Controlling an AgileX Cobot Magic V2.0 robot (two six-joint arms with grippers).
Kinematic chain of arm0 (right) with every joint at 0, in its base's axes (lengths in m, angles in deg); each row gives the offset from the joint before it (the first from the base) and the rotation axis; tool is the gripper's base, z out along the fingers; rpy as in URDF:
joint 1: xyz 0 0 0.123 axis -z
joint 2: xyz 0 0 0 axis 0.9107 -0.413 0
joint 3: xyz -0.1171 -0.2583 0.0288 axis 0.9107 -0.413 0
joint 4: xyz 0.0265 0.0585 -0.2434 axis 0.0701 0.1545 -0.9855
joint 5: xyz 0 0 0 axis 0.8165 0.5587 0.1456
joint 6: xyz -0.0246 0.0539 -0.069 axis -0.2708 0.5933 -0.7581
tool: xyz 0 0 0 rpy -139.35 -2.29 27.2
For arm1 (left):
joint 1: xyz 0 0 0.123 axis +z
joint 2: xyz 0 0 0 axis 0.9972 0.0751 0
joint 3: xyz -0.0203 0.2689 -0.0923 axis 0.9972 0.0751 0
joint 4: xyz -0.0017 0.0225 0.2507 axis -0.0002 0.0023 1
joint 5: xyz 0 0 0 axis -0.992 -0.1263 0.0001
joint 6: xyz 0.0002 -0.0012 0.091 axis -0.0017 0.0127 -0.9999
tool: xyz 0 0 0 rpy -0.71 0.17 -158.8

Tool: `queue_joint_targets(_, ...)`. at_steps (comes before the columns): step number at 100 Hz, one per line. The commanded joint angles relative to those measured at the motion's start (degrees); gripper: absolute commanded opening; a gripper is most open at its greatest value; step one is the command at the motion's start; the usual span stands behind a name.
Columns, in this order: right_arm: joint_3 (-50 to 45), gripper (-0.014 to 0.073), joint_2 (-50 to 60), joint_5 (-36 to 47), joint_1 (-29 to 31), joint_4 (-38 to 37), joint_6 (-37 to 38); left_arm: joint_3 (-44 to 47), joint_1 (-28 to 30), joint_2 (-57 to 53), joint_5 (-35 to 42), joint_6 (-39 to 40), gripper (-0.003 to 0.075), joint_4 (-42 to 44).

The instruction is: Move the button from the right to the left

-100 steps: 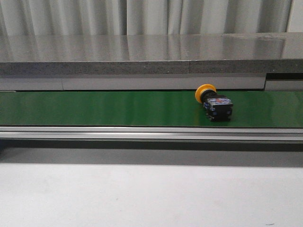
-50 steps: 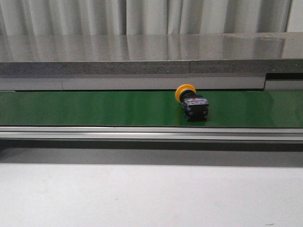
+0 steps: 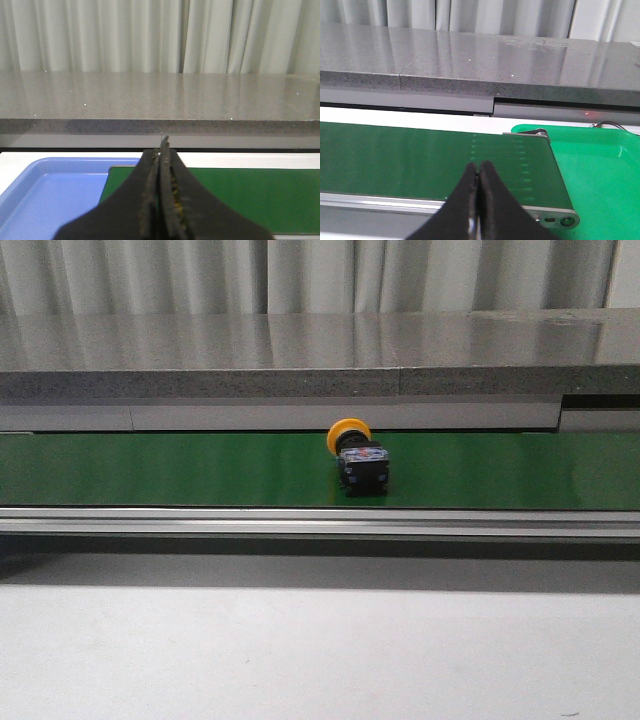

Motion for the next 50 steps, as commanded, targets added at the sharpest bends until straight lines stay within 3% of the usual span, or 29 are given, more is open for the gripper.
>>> queue_joint_targets(1,1.5,-0.0067,-0.7,4.6,0.1,0.0,-0.4,-6.8,0.1,5.7,-0.1,0.0,-0.0020,-0.5)
queue_joint_targets(33,1.5,-0.0067,-0.7,4.6,0.1,0.0,-0.4,-25.7,0.1,28.6,-18.0,0.0,-0.0005,-1.0)
queue_joint_targets(42,1.5,-0.0067,-0.7,4.6,0.1,0.0,-0.4,-29.5,0.1,34.3,-20.9,0.0,0.0099,-2.5)
queue_joint_targets(50,1.5,-0.0067,-0.7,4.6,0.1,0.0,-0.4,-31.6,0.1,38.3,-21.2,0.0,0.0286,-3.5)
